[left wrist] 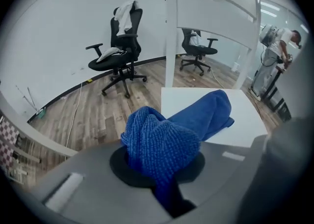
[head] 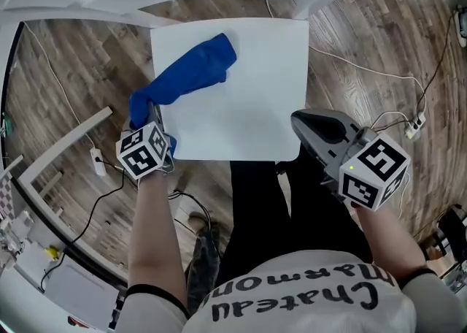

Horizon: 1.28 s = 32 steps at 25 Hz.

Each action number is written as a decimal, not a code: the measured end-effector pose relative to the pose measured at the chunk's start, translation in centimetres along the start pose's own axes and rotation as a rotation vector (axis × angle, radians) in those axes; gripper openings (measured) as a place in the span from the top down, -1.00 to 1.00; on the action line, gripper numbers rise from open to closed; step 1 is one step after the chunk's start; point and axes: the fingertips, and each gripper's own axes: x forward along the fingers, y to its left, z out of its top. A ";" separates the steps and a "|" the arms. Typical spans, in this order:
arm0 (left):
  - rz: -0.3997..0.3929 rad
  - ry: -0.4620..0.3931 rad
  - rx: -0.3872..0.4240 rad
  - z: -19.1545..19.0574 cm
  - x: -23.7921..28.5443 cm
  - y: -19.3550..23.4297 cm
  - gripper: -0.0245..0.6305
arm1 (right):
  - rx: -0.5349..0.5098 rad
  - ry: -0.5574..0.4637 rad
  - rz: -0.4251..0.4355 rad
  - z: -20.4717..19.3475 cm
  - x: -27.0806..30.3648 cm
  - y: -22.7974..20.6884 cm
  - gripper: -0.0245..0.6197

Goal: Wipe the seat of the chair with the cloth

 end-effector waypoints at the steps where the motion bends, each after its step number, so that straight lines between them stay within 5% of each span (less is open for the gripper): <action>1: -0.011 -0.009 0.028 0.7 0.4 -0.1 0.79 | -0.001 0.004 0.001 0.0 0.5 0.3 0.88; 7: -0.081 -0.009 0.160 4.0 4.7 -3.9 0.79 | 0.035 0.000 -0.031 -0.3 1.9 0.3 0.88; 17: -0.036 -0.080 0.107 5.0 6.2 -7.1 0.80 | 0.092 -0.041 -0.075 -2.1 0.6 -1.5 0.88; 32: -0.140 -0.158 0.127 5.5 5.4 -25.7 0.81 | 0.169 -0.095 -0.139 -6.5 -9.1 -8.5 0.88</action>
